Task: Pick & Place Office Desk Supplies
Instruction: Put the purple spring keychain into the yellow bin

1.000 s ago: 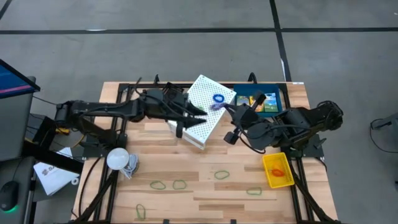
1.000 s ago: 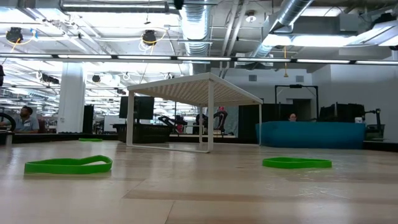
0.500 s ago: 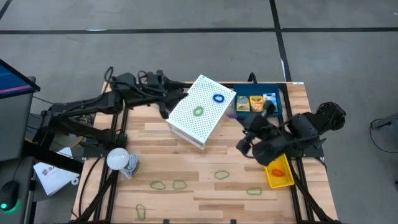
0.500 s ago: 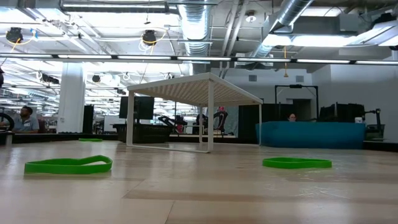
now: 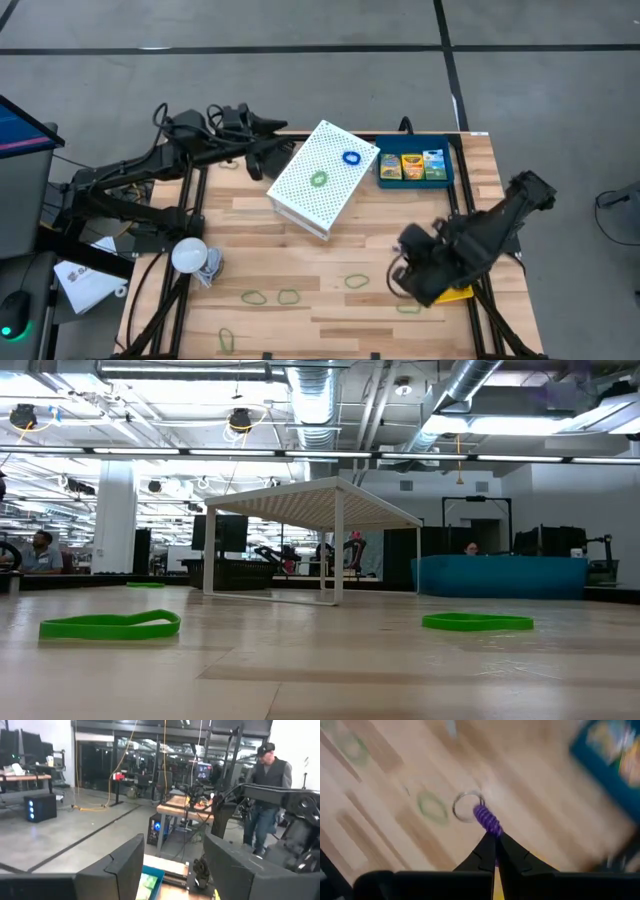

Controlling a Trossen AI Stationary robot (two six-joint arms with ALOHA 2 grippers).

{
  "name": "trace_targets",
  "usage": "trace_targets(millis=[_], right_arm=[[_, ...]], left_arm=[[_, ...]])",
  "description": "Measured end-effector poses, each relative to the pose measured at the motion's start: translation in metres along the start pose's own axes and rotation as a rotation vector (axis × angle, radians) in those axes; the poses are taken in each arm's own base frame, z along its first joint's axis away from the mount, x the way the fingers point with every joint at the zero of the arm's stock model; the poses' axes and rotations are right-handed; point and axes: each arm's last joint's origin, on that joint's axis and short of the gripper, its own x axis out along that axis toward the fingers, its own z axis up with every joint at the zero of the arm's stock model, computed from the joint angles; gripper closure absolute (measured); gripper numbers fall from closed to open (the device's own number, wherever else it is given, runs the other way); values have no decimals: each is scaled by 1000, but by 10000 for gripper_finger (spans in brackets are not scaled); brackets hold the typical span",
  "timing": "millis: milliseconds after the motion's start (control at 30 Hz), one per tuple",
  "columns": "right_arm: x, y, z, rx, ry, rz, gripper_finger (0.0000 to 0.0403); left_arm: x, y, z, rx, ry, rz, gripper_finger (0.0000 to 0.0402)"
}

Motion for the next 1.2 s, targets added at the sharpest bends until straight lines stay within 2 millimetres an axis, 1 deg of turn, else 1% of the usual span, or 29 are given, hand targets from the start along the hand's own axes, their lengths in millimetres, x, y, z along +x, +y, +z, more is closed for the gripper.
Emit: trace_targets(millis=[133,267,400,500,600,733,867,1200], right_arm=[[15,-1,-41,74,103,-70,403],[26,-5,-77,153,151,-137,403],[31,-11,-101,228,165,-185,403],[34,-15,-114,233,188,-211,403],[37,-18,-123,216,213,-224,403],[42,-18,-128,210,215,-221,403],[46,-17,-130,209,219,-211,403],[46,-19,-129,195,216,-220,403]], left_arm=[[0,0,-4,-22,41,4,201],[0,1,-5,-23,49,5,204],[0,1,-5,-24,50,5,205],[0,1,-5,-26,50,5,206],[0,1,-5,-31,50,5,206],[0,1,-5,-40,50,5,204],[0,1,-5,-47,56,6,204],[1,1,-7,-46,67,8,204]])
